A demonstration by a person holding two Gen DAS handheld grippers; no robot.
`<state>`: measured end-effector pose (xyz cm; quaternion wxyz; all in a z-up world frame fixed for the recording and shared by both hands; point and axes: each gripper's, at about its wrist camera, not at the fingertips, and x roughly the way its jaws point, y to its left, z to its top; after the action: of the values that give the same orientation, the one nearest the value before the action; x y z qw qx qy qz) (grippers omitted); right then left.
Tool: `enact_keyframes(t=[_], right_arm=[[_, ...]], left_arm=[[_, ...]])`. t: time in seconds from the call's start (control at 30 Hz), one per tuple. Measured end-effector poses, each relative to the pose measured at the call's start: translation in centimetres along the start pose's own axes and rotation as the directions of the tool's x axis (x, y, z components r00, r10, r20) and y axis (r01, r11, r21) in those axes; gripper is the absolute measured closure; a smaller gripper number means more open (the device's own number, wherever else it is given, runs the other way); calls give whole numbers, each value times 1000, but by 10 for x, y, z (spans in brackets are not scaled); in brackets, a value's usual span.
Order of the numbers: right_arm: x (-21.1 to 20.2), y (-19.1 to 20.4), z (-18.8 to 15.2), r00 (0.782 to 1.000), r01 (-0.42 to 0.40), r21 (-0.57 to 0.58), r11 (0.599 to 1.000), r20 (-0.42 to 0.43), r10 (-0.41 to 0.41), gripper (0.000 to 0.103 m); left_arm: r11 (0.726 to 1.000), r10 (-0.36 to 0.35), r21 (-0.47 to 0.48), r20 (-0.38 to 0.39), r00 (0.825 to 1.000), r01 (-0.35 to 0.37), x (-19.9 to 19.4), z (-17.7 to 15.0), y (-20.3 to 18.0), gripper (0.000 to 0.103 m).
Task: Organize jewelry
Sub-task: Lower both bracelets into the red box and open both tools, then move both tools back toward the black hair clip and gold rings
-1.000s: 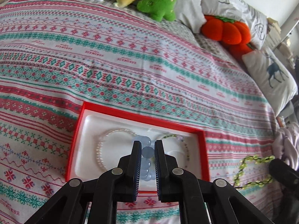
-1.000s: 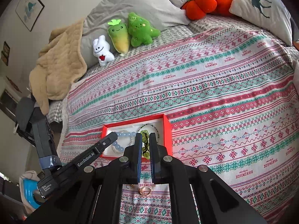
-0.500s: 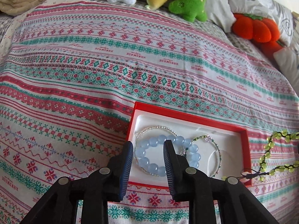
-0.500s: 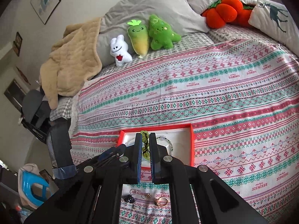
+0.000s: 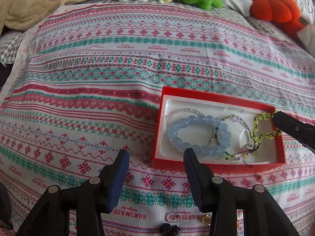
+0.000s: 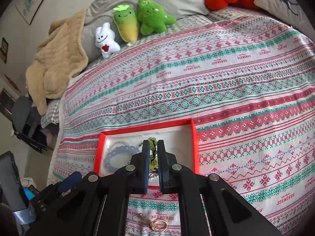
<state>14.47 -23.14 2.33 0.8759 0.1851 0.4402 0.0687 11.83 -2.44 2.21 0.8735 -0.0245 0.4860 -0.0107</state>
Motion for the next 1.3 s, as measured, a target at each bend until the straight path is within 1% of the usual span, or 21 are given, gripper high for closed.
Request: enact_keyframes(t=[0.2,0.27,0.3,0.33,0.37,0.4,0.47,0.53,0.7,0.73,0.77,0.83,0.97,1.13,1.3], right_arm=[[8,-8,0,997,78,-34,996,-18,-79,95],[8,-10,1,996,86,-33,996,-29,-87,94],[7,-11,2,996,77,-26,997,-37,-78,94],[4,-11,2,997,64,-21,998,-41,-65,91],[0,-10,2,998,51,-23,998,-41,-52,85],[-3,-8,2,998,45,-29,999,-37,-46,81],[-13,-3,1,999,37,-45,998,-27,-39,65],[-21,0,-1,999,36,-54,998,-30,-38,59],[-34,7,-13,994,71,-105,992,-78,-79,58],[-37,8,-17,992,80,-122,989,-85,-91,56],[-39,10,-21,990,90,-140,986,-92,-103,51],[-45,11,-29,987,102,-167,981,-104,-121,45],[-55,8,-45,982,113,-188,976,-128,-139,44],[-63,-4,-57,974,149,-173,974,-145,-175,43],[-70,-16,-65,970,157,-141,977,-166,-180,43]], left_arm=[[1000,-4,14,-14,1000,4,0,-3,-2,48],[1000,-4,21,-17,1000,4,-1,-3,-2,44],[1000,-2,27,-19,1000,2,-2,-3,-3,40],[999,1,34,-20,1000,0,-3,-4,-4,36],[999,3,40,-20,1000,-2,-4,-4,-4,34],[999,5,46,-20,1000,-4,-5,-5,-4,31],[998,9,58,-27,1000,-8,-6,-7,-5,27],[998,12,70,-37,999,-9,-7,-10,-4,24],[995,19,102,-68,997,-12,-8,-20,-1,21],[994,16,105,-76,997,-8,-8,-23,0,20],[994,9,106,-86,996,0,-8,-26,2,20],[995,-11,102,-112,994,23,-7,-32,5,20],[994,-46,94,-154,987,61,-6,-43,10,20],[991,-46,114,-173,984,67,-7,-55,14,20],[986,-54,144,-194,979,83,-7,-70,17,20]])
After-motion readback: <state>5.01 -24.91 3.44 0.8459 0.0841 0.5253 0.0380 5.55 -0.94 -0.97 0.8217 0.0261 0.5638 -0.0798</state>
